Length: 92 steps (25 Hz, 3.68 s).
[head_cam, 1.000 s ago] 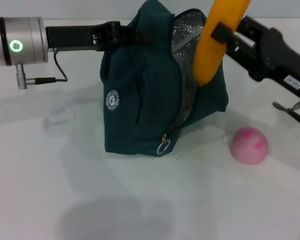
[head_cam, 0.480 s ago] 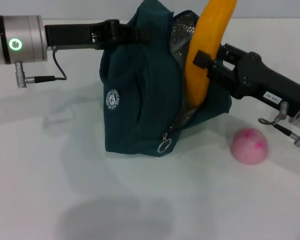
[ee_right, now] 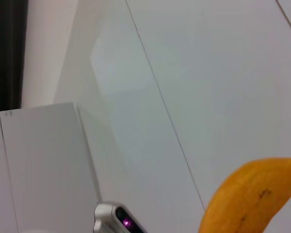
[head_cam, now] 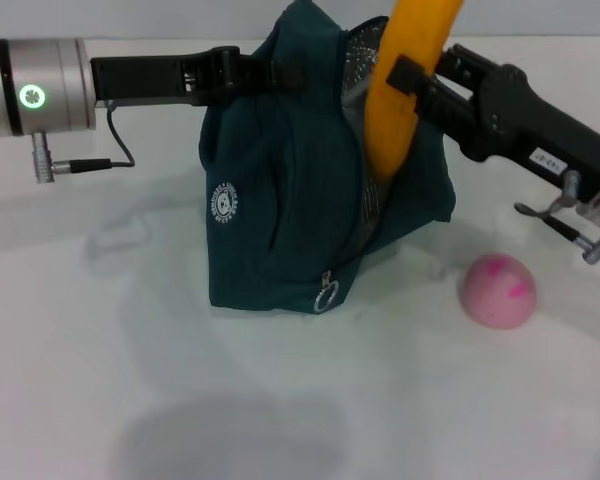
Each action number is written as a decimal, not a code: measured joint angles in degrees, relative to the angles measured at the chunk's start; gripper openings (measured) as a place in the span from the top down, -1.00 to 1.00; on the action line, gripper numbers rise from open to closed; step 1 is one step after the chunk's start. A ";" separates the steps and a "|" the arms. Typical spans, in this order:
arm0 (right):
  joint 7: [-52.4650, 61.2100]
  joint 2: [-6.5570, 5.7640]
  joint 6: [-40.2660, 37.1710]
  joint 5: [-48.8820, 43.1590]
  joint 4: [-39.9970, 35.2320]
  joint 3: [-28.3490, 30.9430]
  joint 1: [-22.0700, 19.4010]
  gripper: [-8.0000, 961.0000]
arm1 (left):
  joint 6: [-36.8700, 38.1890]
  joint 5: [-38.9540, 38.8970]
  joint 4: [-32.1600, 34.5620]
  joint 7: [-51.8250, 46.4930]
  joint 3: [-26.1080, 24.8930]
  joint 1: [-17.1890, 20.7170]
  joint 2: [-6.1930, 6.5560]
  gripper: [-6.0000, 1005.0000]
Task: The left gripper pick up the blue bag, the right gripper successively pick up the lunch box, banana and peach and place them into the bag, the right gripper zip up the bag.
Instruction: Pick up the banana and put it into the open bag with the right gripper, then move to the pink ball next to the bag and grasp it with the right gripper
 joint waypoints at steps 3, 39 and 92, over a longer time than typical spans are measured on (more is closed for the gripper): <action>-0.03 0.00 0.18 0.02 0.23 0.03 0.48 0.12 | 0.01 0.00 -0.09 0.07 0.00 0.00 -0.05 0.87; -3.14 0.00 9.94 -27.38 8.81 25.43 2.22 0.13 | -0.21 -1.41 -1.41 1.44 -0.06 0.20 0.65 0.87; 67.54 -1.03 -11.44 -48.64 -84.72 2.51 -22.56 -0.81 | -2.04 -1.04 -2.90 1.81 -2.27 1.53 2.26 0.87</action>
